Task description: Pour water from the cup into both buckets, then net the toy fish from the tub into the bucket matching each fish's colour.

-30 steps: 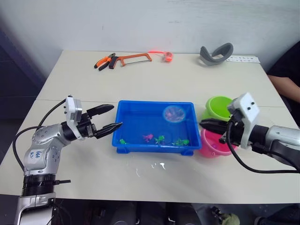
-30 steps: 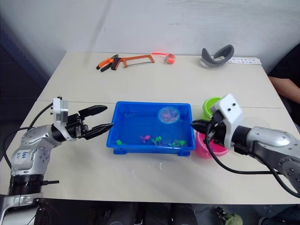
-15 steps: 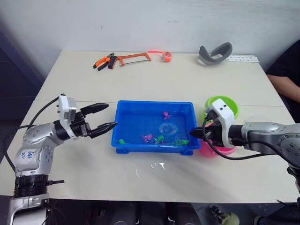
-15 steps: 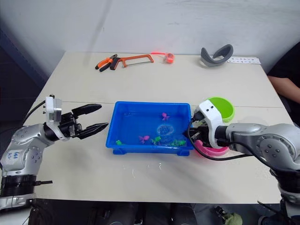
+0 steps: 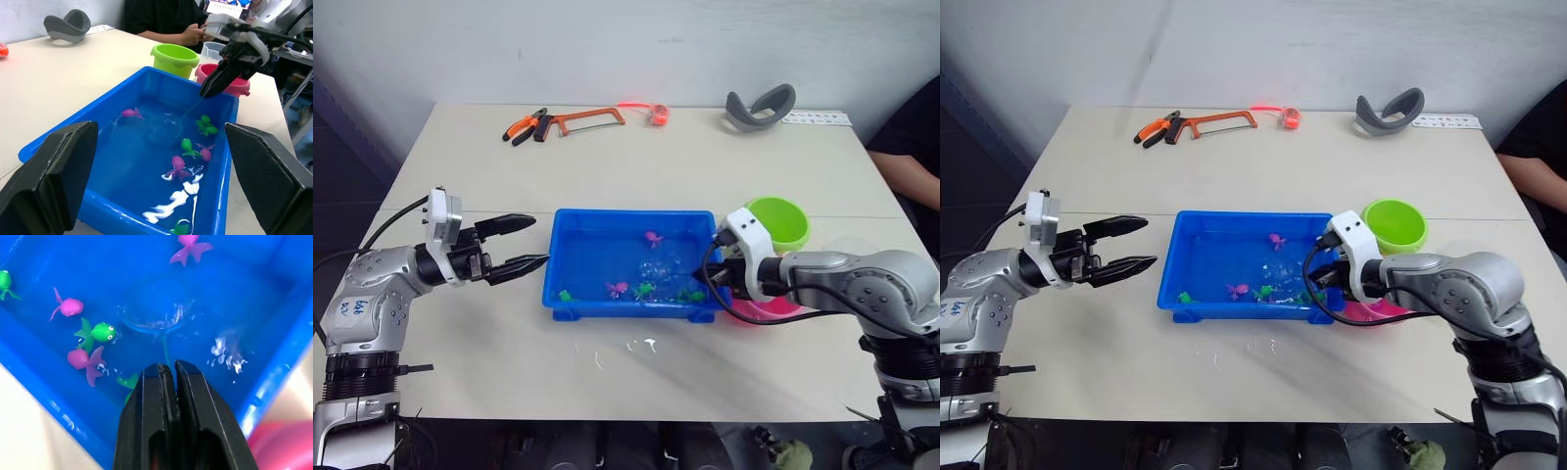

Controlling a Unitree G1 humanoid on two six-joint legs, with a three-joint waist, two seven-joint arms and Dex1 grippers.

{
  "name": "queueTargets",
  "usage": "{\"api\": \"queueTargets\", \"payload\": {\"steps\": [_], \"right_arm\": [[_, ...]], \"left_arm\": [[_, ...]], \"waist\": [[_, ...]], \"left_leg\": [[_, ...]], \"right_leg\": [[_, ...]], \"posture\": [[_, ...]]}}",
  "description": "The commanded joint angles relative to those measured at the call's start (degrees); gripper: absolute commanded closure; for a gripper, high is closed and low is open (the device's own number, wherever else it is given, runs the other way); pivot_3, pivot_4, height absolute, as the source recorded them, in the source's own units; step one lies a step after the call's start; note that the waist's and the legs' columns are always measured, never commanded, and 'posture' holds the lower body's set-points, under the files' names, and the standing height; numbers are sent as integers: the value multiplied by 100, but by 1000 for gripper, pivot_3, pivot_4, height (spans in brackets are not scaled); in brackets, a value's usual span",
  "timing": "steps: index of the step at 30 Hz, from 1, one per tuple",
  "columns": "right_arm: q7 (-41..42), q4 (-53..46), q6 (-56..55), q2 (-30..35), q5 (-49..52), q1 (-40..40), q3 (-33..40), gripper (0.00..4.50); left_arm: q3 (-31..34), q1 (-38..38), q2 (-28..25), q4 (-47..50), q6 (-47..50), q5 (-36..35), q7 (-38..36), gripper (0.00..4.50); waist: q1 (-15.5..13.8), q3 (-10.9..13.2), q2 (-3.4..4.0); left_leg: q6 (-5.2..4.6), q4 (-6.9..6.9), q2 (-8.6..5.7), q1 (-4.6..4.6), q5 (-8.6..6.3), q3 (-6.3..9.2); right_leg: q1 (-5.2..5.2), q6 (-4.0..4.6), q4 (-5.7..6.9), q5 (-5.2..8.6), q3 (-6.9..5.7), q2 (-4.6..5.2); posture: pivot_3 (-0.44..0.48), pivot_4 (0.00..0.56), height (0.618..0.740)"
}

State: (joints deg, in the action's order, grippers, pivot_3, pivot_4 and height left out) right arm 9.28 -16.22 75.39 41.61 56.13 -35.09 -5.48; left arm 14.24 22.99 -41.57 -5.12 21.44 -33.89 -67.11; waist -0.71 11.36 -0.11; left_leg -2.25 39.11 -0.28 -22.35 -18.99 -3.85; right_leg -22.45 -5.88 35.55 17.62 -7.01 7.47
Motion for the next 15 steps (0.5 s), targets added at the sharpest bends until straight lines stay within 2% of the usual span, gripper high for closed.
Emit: {"api": "queueTargets", "payload": {"steps": [1,9,15], "right_arm": [[184,156,-471,-222,-629,-146,-82,4500],[900,-138,-1470,-221,-1626,165,-308,4500],[1308,-558,-1904,-166,-1800,535,-83,4500]], "left_arm": [[51,72,3,195,-11,-70,72,23],[38,98,41,137,-102,-40,99,23],[-76,202,150,27,-182,2,67,23]], "waist": [[6,0,0],[52,0,0],[66,0,0]], "left_leg": [[0,0,0,-1,1,-4],[-3,0,-2,0,4,-6],[-2,0,-2,0,4,-6]], "right_leg": [[-2,0,2,0,-4,-2],[-4,0,5,0,-25,-3],[-3,-1,6,0,-28,-3]], "posture": [[0,150,740],[0,150,740],[0,150,740]]}}
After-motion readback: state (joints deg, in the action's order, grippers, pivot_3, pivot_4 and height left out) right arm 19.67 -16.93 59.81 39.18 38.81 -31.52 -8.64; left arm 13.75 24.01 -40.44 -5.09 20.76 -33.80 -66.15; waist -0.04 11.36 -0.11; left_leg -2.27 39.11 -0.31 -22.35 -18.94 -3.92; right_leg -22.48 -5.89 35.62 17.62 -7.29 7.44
